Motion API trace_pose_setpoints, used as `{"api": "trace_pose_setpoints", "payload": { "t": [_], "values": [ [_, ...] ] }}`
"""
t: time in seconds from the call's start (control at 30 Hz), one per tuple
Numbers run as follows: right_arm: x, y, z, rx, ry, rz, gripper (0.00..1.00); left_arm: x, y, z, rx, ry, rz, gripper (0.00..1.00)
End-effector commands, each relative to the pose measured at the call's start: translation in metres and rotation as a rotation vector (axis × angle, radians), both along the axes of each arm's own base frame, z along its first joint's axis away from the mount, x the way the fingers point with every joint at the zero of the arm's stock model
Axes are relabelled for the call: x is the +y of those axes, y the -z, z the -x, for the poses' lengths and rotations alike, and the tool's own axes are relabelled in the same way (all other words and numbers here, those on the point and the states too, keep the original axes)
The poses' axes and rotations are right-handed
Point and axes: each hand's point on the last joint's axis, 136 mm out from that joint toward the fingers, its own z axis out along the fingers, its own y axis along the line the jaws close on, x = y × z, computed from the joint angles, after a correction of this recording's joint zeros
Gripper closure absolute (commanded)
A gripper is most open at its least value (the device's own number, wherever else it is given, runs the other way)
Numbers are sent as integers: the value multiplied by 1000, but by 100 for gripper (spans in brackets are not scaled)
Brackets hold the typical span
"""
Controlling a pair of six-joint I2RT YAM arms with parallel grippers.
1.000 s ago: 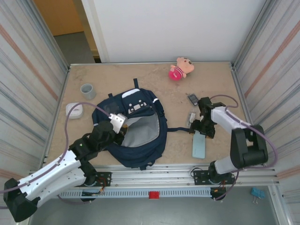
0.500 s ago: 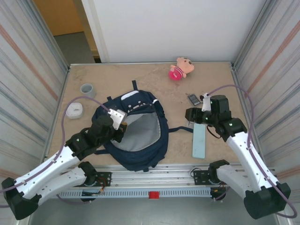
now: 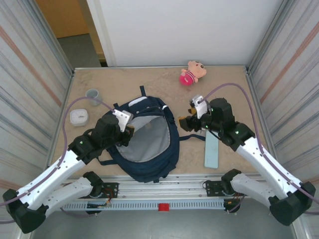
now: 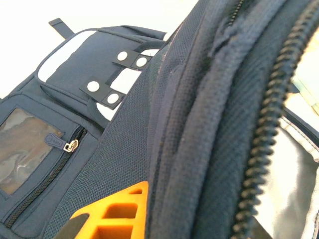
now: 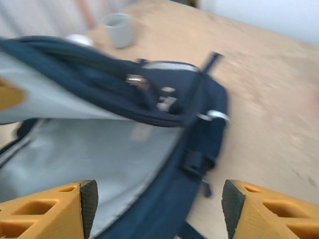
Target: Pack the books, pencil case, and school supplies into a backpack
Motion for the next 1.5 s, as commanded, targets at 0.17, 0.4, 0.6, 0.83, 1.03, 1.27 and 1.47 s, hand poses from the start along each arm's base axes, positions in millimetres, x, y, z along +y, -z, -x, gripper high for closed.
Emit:
{"api": "trace_pose_setpoints", "payload": {
  "t": [0.17,0.4,0.6,0.83,1.03,1.27,1.47],
  "values": [
    [-126,135,14,785,692,31,21,-13,-34,-9,-51,3,107,100],
    [-148,204,50,1037,766,280,11,-14,-31,-10,-46,1,111,100],
    [-146,225,56,1084,759,391,11,-13,-27,-9,-37,-3,111,100],
    [-145,245,55,1122,754,440,26,-11,-26,-8,-40,-6,110,100],
    [-141,240,51,1100,735,412,45,-10,-29,-7,-45,-10,114,100],
    [-97,127,1,621,501,188,46,-10,-34,-7,-36,-11,115,100],
    [-9,-6,8,-43,-70,-19,51,-14,-39,-7,-6,10,133,100]
  ]
}}
